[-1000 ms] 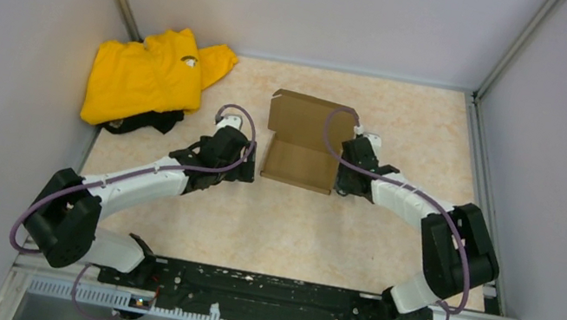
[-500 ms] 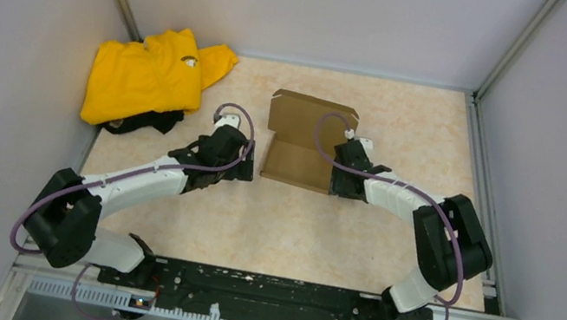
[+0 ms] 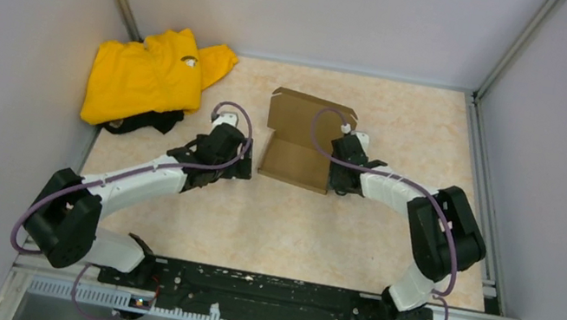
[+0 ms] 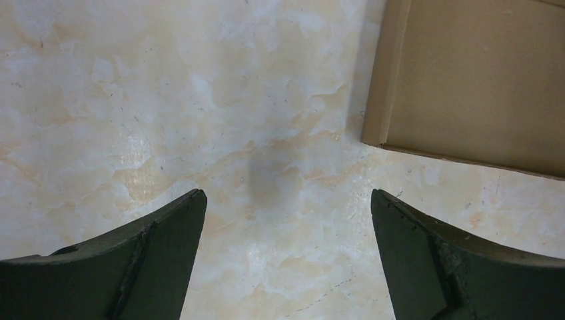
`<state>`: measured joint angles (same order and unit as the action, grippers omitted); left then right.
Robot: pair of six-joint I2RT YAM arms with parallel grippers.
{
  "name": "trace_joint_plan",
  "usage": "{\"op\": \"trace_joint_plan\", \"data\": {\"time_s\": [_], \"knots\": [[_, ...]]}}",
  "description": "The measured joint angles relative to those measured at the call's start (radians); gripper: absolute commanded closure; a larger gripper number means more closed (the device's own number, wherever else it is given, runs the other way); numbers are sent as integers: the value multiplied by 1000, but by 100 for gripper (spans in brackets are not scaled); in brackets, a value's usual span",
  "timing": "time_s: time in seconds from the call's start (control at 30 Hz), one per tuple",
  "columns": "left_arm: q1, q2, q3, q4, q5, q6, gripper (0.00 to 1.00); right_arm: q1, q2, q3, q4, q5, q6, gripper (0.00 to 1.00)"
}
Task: Fold the paper box
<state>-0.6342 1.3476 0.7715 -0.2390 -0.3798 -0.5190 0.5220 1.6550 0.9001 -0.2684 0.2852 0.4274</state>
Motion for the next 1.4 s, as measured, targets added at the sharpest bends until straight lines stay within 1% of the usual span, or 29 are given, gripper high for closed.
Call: {"op": "trace_joint_plan", "data": {"time_s": [0.07, 0.2, 0.43, 0.9, 1.2, 1.4], "knots": [[3, 0, 0, 0, 0, 0, 1, 0, 8, 6, 6, 0, 0, 54], [8, 0, 0, 0, 3, 0, 1, 0, 9, 8, 8, 0, 0, 54], [9, 0, 0, 0, 7, 0, 1, 1, 9, 8, 7, 2, -1, 49], [9, 0, 0, 1, 8, 0, 1, 15, 3, -4, 20, 10, 2, 53], [9, 0, 0, 6, 15, 0, 1, 19, -21, -37, 38, 12, 6, 52], [9, 0, 0, 8, 17, 0, 1, 19, -25, -43, 42, 12, 7, 57]]}}
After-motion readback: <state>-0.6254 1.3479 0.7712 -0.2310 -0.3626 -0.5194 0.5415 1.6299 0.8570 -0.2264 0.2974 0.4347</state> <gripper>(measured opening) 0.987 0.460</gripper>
